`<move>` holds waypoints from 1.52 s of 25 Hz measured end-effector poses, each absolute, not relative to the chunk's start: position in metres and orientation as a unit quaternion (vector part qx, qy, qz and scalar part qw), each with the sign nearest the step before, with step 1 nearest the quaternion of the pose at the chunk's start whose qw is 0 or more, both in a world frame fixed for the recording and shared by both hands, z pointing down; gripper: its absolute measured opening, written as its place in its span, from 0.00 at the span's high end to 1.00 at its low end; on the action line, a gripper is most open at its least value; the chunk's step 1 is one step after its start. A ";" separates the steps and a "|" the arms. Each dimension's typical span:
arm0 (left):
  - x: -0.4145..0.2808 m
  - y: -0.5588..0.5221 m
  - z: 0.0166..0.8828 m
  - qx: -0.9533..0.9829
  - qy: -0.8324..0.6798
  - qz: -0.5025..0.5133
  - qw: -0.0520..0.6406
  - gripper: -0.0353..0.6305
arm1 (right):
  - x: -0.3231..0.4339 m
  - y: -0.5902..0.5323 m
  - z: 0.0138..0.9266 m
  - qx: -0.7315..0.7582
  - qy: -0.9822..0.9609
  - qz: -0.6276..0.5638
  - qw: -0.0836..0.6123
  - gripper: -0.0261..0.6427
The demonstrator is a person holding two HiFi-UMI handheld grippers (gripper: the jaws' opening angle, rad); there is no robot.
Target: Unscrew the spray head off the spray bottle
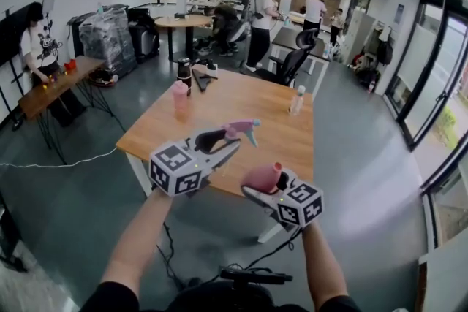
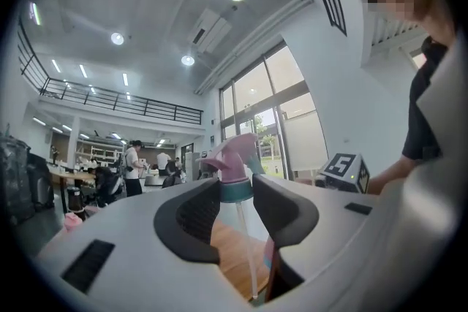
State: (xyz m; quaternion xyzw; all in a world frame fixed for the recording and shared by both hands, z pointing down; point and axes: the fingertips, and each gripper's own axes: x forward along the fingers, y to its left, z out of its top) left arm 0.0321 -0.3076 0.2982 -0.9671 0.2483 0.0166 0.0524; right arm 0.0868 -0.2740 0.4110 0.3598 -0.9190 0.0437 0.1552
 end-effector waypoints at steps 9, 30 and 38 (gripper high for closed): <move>0.027 -0.314 0.342 -0.956 0.293 0.011 0.007 0.74 | 0.110 -0.279 0.381 0.411 -0.906 0.029 0.098 0.36; 0.020 -0.308 0.358 -0.948 0.316 0.029 -0.017 0.74 | 0.129 -0.287 0.333 0.474 -0.880 0.000 0.015 0.37; 0.023 -0.305 0.350 -0.951 0.306 0.029 -0.012 0.75 | 0.129 -0.286 0.334 0.476 -0.879 -0.001 0.021 0.37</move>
